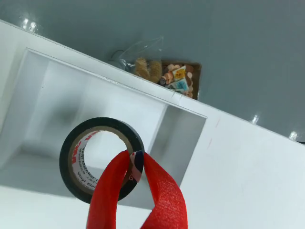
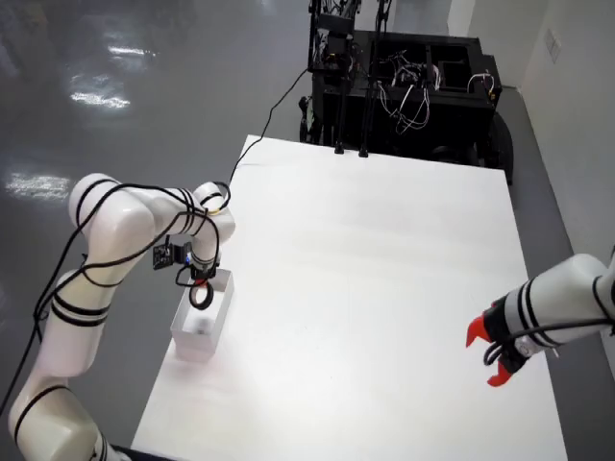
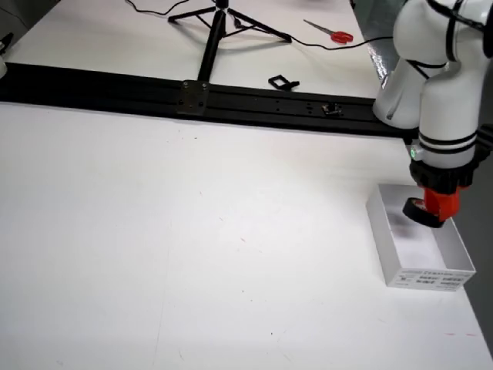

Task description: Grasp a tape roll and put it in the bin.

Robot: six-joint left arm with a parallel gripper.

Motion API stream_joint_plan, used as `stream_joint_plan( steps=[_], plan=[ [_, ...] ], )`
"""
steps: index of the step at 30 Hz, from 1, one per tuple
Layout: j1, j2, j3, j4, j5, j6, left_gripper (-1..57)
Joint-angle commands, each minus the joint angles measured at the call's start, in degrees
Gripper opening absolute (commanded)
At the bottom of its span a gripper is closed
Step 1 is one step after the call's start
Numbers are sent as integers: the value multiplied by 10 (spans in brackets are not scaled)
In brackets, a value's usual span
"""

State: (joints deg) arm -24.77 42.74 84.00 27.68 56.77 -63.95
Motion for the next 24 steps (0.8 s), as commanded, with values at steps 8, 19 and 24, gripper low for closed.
stream_joint_plan(
  steps=[8, 19, 24],
  plan=[
    [-2, 1, 12, -4, -17, -6, 161],
    [-46, 4, 11, -15, 9, -6, -5],
    [-99, -32, 2, -11, 37, -6, -5]
  ],
)
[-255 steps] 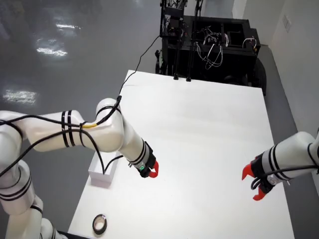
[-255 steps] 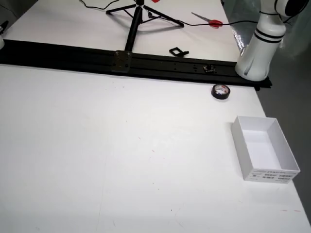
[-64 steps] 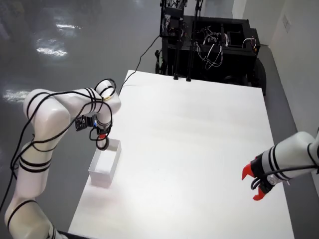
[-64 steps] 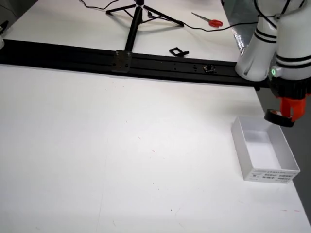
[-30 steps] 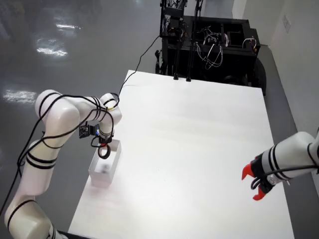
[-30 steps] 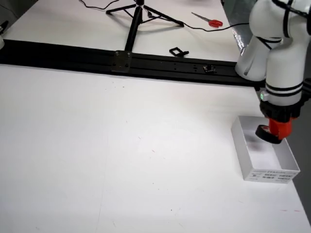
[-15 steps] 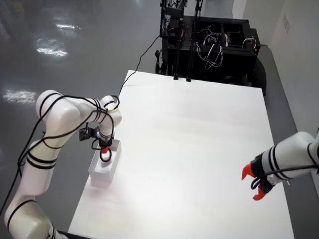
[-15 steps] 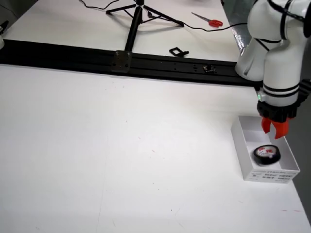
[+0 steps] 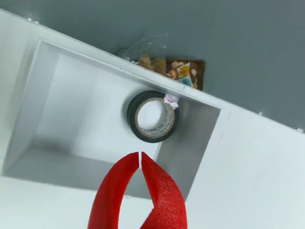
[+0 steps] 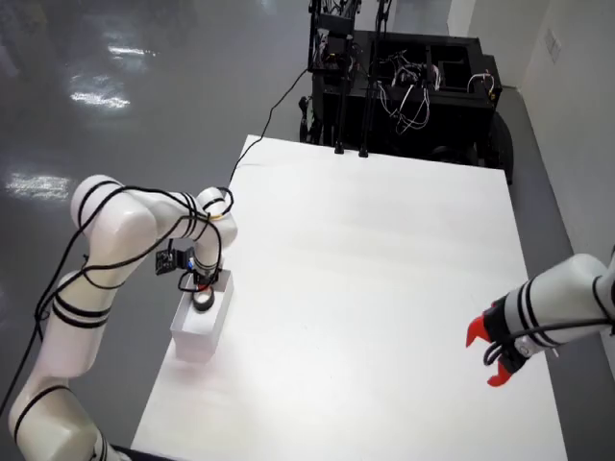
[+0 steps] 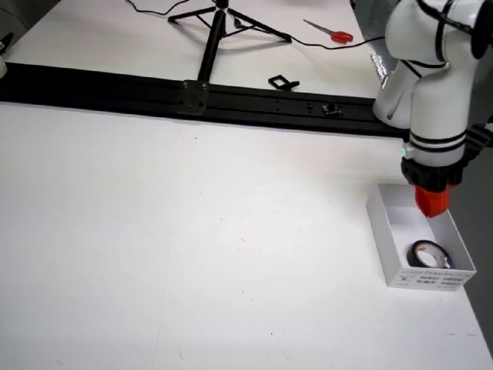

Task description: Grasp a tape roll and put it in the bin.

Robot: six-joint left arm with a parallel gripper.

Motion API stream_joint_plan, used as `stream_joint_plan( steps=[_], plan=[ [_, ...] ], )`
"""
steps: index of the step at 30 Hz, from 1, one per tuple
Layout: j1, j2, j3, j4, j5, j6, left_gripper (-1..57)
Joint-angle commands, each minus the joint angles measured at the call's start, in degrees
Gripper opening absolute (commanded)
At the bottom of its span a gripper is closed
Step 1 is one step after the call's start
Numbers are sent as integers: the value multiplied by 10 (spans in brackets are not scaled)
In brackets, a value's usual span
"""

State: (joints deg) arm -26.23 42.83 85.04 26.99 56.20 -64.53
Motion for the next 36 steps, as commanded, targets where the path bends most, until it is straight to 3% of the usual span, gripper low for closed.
stream_joint_plan(
  steps=[1, 7, 12, 18, 27, 33, 36],
  plan=[
    [-98, -47, -11, -3, 51, -1, -5],
    [-185, -124, -13, 1, 79, -1, -5],
    [-258, -160, -13, 1, 93, -1, -5],
    [-343, -188, -13, 2, 140, 7, -5],
    [-449, -241, -13, 0, 140, 25, -4],
    [-493, -276, -13, -7, 134, 86, -4],
    [-504, -291, -13, -30, 112, 129, -2]
  ],
)
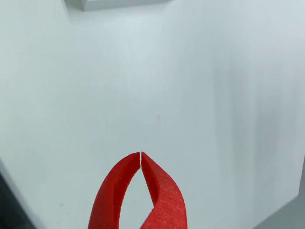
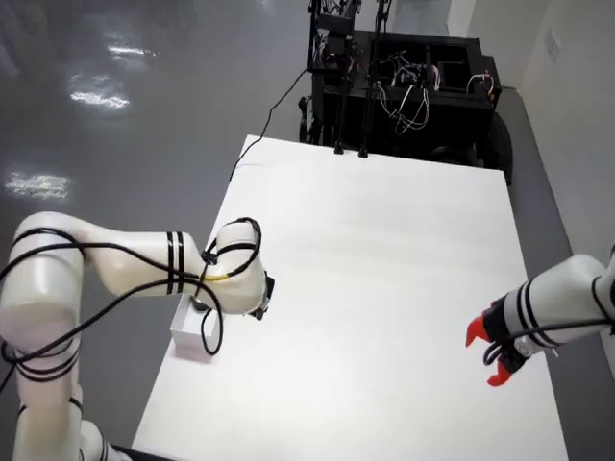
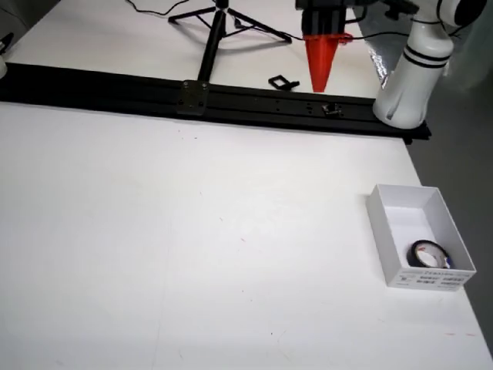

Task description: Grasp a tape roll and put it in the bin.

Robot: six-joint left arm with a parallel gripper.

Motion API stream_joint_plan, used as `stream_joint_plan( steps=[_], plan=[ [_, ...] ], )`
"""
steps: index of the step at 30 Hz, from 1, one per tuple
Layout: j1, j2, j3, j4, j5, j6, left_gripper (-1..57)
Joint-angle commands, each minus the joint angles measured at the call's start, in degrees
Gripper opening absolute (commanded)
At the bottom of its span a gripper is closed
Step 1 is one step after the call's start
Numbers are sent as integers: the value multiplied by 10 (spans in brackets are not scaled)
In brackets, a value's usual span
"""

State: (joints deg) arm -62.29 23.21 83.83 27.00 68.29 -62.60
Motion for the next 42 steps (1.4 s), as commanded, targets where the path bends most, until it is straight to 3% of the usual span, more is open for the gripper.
stream_joint_plan(
  steps=[1, 12, 19, 26, 31, 36, 42],
  plan=[
    [-144, -99, -1, -49, -22, 132, -2],
    [-154, -113, -1, -182, -86, 317, 4],
    [-158, -111, -1, -240, -103, 383, 14],
    [-178, -113, -5, -270, -120, 435, 28],
    [-185, -118, -8, -271, -109, 452, 44],
    [-178, -135, -9, -272, -92, 424, 55],
    [-146, -142, -9, -269, -71, 355, -3]
  ],
)
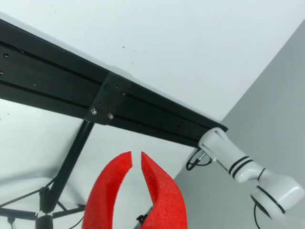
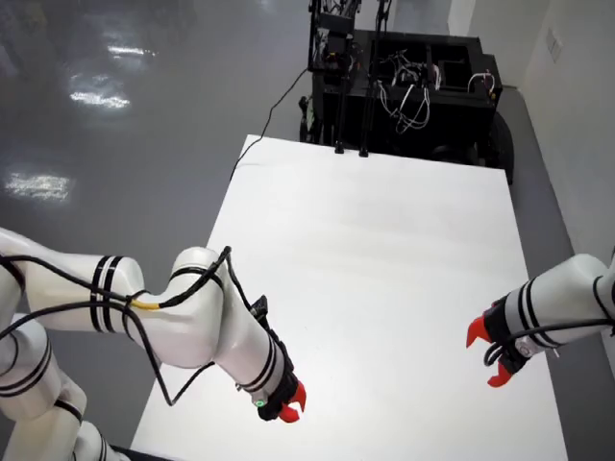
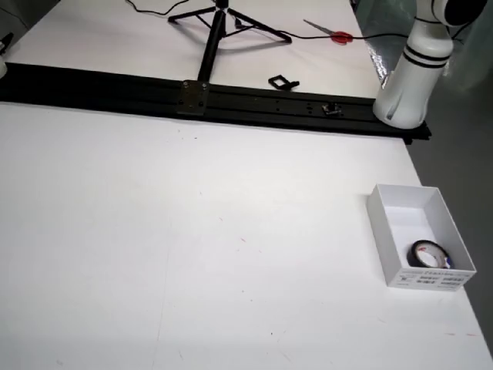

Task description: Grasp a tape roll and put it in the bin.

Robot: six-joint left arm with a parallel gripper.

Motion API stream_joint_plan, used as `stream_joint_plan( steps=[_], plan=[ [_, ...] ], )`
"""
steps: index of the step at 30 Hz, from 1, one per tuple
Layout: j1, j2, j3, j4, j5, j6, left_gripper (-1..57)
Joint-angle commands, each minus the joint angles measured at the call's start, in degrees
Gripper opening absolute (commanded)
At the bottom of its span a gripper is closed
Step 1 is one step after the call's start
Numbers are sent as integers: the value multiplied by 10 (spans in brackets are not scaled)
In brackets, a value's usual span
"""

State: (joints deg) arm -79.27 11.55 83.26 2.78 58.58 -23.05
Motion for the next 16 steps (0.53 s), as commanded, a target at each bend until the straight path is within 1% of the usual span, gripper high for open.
stream_joint_plan(
  steps=[1, 3, 6, 10, 16],
  plan=[
    [32, -25, -3, -27, 30, -50, -4],
    [47, -25, -3, -27, 43, -66, -4],
    [74, -23, -3, -23, 43, -37, 0],
    [110, -23, -3, -24, 67, -70, 0],
    [136, -23, -3, -24, 80, -65, 0]
  ],
)
